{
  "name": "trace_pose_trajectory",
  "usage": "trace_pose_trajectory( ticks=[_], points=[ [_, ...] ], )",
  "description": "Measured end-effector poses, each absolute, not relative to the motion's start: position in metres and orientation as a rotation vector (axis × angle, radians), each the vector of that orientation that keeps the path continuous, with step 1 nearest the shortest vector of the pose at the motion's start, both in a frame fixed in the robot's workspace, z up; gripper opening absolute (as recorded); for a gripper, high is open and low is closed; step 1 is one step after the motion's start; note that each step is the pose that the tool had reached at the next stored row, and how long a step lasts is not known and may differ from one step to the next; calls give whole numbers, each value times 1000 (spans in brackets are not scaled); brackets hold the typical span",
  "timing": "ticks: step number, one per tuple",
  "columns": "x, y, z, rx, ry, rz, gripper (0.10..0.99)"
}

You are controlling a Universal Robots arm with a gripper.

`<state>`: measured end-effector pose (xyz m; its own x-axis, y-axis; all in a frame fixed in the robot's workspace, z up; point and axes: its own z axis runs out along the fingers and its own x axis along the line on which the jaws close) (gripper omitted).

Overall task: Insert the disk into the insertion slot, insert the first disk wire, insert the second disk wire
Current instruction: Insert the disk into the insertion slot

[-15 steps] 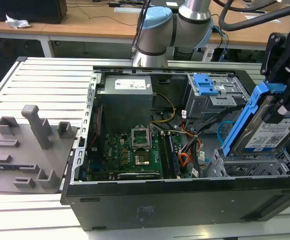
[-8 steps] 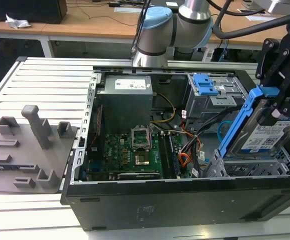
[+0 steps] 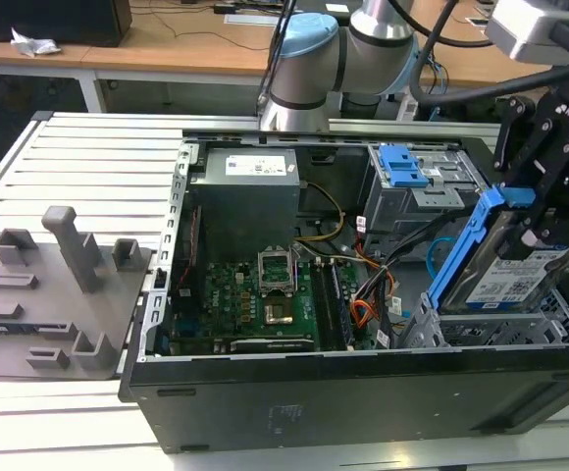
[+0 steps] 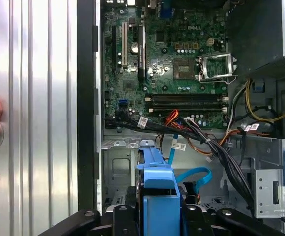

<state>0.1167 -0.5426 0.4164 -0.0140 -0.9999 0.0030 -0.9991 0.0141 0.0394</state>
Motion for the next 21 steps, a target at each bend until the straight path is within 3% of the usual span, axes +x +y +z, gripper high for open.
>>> trace_pose_trajectory(
  ticks=[11,19,21],
  points=[
    [117,-543,390,2185,-2216,-40,365],
    [117,-543,388,2185,-2216,-40,365],
    [117,-543,388,2185,-2215,-40,439]
  ],
)
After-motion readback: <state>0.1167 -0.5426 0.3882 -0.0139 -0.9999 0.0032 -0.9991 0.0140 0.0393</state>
